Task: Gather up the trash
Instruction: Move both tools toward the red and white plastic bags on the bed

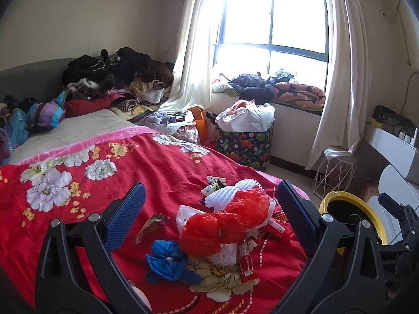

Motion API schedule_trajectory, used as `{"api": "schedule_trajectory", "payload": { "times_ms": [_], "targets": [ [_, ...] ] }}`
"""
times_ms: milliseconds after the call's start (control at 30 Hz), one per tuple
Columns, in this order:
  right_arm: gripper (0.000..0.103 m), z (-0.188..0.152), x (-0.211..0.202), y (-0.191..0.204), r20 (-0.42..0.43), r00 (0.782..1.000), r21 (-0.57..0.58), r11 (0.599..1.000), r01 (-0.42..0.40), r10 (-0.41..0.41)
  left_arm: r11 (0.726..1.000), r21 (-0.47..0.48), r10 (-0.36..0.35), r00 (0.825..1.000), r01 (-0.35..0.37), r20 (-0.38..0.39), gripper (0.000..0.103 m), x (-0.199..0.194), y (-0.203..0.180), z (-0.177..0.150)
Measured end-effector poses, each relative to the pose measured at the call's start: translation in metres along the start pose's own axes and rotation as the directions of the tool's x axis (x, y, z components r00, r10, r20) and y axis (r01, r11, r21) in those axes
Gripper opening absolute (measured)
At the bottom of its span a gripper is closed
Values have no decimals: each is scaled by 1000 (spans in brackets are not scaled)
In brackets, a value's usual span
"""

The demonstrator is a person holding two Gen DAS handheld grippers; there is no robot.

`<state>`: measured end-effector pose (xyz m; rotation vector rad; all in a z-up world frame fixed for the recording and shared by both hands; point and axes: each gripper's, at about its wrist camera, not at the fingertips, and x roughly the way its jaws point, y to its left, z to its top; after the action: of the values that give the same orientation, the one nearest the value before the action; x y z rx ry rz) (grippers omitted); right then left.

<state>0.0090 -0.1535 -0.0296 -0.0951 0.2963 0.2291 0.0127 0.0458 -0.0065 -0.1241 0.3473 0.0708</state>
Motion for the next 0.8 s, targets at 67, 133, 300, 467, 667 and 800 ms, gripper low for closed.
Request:
{"api": "schedule_trajectory", "payload": {
  "times_ms": [67, 133, 300, 467, 667, 800],
  "targets": [
    [98, 2, 4, 6, -4, 1000, -13, 1000, -23, 23, 1000, -14, -1, 1000, 1, -6, 92, 2, 7, -1],
    [98, 4, 8, 10, -8, 999, -22, 999, -48, 47, 1000, -23, 5, 1000, -5, -14, 92, 4, 12, -2],
    [98, 11, 21, 23, -20, 995, -41, 994, -102, 102, 999, -40, -23, 999, 22, -24, 92, 9, 25, -5],
    [97, 18, 37, 26, -41, 988, -26, 988, -152, 151, 998, -59, -42, 998, 39, -56, 92, 21, 38, -6],
    [97, 24, 58, 14, -87, 986, -4, 990, -143, 142, 998, -18, -67, 992, 66, -107, 92, 40, 40, -10],
    [97, 21, 75, 2, -139, 982, 24, 992, -125, 127, 996, -7, -87, 982, 87, -166, 92, 58, 35, -16]
  ]
}}
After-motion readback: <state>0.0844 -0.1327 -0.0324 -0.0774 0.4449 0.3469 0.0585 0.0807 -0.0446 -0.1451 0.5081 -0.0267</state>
